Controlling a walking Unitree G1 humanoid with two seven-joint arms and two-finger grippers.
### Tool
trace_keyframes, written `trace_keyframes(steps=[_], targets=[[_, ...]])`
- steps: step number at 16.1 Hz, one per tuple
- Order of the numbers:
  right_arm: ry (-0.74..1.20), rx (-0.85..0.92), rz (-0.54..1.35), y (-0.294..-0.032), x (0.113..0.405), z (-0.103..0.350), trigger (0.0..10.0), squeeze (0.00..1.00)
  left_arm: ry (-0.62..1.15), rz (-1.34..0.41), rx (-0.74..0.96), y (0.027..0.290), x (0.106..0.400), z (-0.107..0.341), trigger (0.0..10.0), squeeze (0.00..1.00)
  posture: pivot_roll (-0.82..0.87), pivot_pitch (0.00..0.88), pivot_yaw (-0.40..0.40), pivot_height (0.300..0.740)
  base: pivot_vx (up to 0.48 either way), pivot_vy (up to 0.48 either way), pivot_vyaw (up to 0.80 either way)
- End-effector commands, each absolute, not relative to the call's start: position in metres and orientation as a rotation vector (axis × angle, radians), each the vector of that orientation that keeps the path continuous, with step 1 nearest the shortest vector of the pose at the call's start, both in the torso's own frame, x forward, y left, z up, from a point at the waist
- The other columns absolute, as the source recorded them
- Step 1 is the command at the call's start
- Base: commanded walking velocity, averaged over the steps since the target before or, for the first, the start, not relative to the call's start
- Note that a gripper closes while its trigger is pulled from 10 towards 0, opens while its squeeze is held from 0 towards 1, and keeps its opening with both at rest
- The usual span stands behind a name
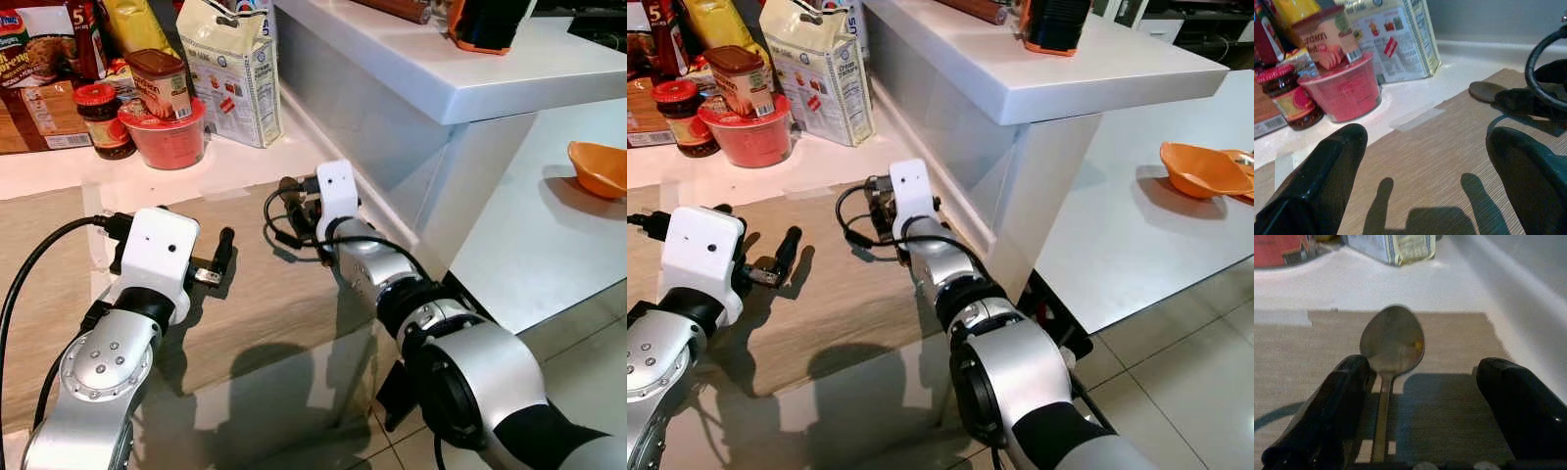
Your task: Setting the table
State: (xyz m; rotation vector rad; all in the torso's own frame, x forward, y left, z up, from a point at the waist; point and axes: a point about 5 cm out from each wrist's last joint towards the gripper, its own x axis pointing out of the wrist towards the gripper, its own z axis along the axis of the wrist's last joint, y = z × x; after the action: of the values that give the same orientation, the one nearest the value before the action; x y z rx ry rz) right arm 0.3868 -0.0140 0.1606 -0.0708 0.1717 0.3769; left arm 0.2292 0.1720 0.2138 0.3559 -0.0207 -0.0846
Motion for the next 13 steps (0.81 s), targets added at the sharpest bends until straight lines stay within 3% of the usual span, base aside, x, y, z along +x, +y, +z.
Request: trace_keyframes(steps=[1,8,9,13], targets=[[0.194,-0.082,0.382,-0.015,0.386,0.156,10.0,0.00,-0.035,-0.078,0.355,0.171,0.227,0.218,10.0,0.00,0.32,0.096,-0.066,0.732,0.000,0.000,0.00],[0.244,-0.060,0.407,-0.013,0.380,0.144,10.0,0.00,-0.025,-0.080,0.356,0.170,0.226,0.220,10.0,0.00,0.32,0.083,-0.065,0.732,0.000,0.000,0.00],[0.244,-0.059,0.410,-0.013,0.380,0.143,0.0,0.00,-0.026,-0.080,0.356,0.170,0.226,0.220,10.0,0.00,0.32,0.083,-0.065,0.732,0.000,0.000,0.00],[0.270,-0.072,0.448,-0.008,0.374,0.134,0.0,0.00,-0.023,-0.090,0.353,0.168,0.229,0.220,10.0,0.00,0.31,0.064,-0.061,0.732,0.000,0.000,0.00]])
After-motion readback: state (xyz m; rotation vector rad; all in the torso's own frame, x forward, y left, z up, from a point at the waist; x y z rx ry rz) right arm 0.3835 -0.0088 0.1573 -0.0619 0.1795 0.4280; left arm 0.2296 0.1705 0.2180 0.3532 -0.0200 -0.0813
